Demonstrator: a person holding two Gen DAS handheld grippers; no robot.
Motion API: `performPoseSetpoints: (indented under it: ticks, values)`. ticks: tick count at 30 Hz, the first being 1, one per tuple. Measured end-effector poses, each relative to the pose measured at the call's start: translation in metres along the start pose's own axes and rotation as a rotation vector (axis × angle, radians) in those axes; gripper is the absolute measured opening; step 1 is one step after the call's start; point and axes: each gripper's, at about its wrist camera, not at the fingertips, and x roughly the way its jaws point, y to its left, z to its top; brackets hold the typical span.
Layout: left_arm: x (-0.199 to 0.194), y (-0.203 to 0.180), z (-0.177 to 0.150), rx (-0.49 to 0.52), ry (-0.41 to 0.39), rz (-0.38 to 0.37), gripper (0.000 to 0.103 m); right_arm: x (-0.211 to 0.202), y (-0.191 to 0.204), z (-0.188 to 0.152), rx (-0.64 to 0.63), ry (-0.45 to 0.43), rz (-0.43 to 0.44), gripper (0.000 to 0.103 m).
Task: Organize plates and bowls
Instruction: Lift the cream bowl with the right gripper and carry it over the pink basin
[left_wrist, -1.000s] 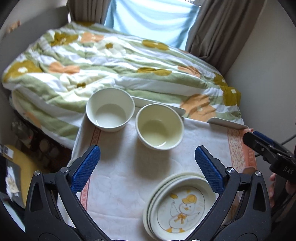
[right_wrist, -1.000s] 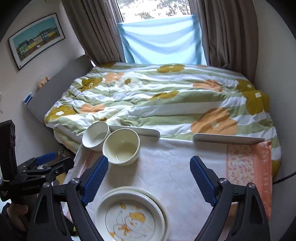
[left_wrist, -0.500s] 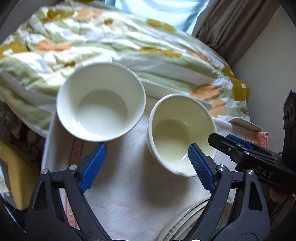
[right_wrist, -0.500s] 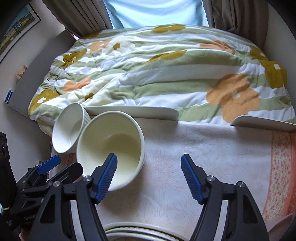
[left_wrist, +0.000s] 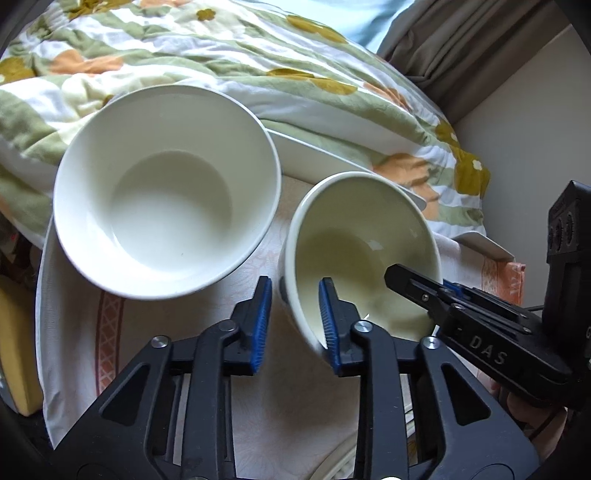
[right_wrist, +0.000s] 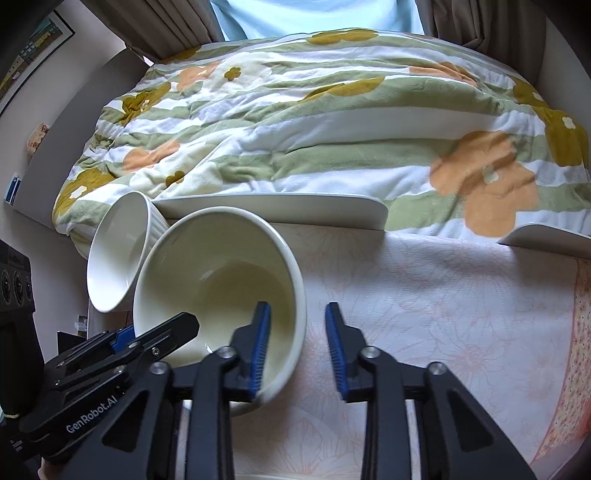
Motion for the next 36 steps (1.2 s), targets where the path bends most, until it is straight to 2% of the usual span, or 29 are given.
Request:
performPoseSetpoints:
  ticks: [3,10,19,28,36]
  values:
    - [0.000,-0.002,0.000,0.017,-0.001,0.010,0.021,0.002,0.002,-0.001,-0.001,-0.008,-0.003,0.012]
    - [-0.012,-0.009,-0.001,0.042,-0.028,0.017,0.020,-0.005,0.006,-0.004,-0.005,-0.020,-0.013,0.011]
    - [-0.051,-0.032,-0.006,0.098,-0.068,-0.027,0.020,-0.048,0.006,-0.014,0.013,-0.095,-0.013,0.011]
    - [-0.094,-0.111,-0.033,0.223,-0.104,-0.085,0.020,-0.128,-0.027,-0.048,0.073,-0.206,-0.031,0.011]
    - [-0.102,-0.207,-0.094,0.275,-0.071,-0.141,0.020,-0.197,-0.101,-0.111,0.123,-0.246,-0.051,0.011]
